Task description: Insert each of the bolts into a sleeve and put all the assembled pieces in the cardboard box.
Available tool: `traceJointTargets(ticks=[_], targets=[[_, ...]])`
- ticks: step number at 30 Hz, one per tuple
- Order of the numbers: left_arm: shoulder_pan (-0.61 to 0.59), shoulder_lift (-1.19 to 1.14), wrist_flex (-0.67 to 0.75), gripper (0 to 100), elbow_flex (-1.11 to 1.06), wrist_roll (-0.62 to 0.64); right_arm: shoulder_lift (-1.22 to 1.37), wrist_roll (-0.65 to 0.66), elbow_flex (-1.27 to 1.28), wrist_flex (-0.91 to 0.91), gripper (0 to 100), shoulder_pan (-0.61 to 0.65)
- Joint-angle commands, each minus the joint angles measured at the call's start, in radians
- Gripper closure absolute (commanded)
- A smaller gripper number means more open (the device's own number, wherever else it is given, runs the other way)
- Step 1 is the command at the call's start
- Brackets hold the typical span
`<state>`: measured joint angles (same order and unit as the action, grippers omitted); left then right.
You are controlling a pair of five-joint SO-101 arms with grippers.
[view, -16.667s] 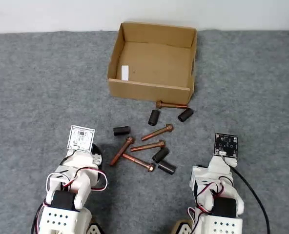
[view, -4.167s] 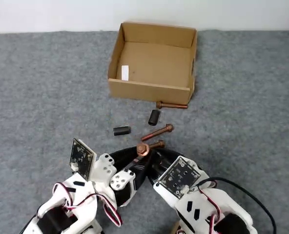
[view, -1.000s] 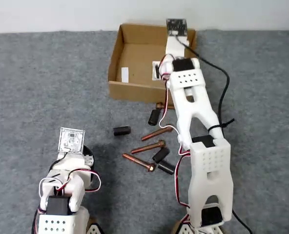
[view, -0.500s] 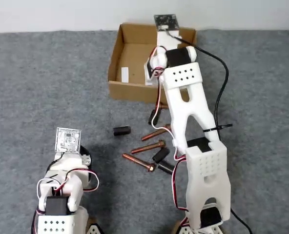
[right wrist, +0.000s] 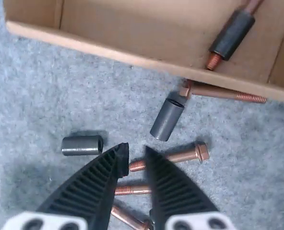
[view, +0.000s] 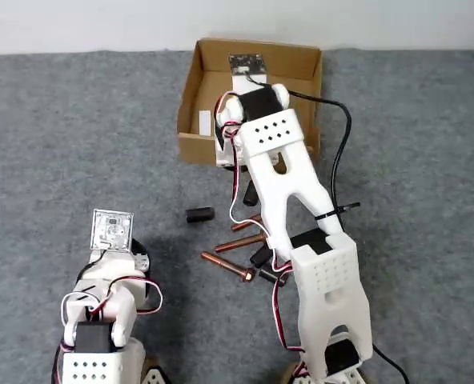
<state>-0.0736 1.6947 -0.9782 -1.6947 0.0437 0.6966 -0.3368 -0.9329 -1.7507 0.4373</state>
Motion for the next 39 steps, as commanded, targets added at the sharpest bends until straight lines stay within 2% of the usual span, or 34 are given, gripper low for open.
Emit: traceJointTargets(ticks=[1, 8, 15, 25, 30, 33, 39], targets=[[-0.008, 0.008, 0.011, 99, 0.005, -0.005, 0.024, -0.025, -0.005, -0.042, 84.0, -0.001], [-0.008, 0.008, 0.011, 99, 0.005, -0.005, 0.108, -0.025, -0.006, 0.013, 90.1, -0.021], [-0.008, 0.008, 0.011, 99, 0.005, -0.005, 0.205, -0.021, -0.006, 0.073, 90.4, -0.065], [-0.008, 0.008, 0.011, 99, 0.005, -0.005, 0.311, -0.021, -0.006, 0.170, 90.7, -0.051], [-0.008, 0.008, 0.012, 99, 0.005, -0.005, 0.352, -0.020, -0.006, 0.162, 91.3, -0.048], [-0.008, 0.008, 0.012, 99, 0.005, -0.005, 0.348, -0.020, -0.008, 0.159, 99.8, -0.051], [-0.008, 0.008, 0.012, 99, 0.005, -0.005, 0.214, -0.023, -0.008, 0.045, 99.1, -0.045]])
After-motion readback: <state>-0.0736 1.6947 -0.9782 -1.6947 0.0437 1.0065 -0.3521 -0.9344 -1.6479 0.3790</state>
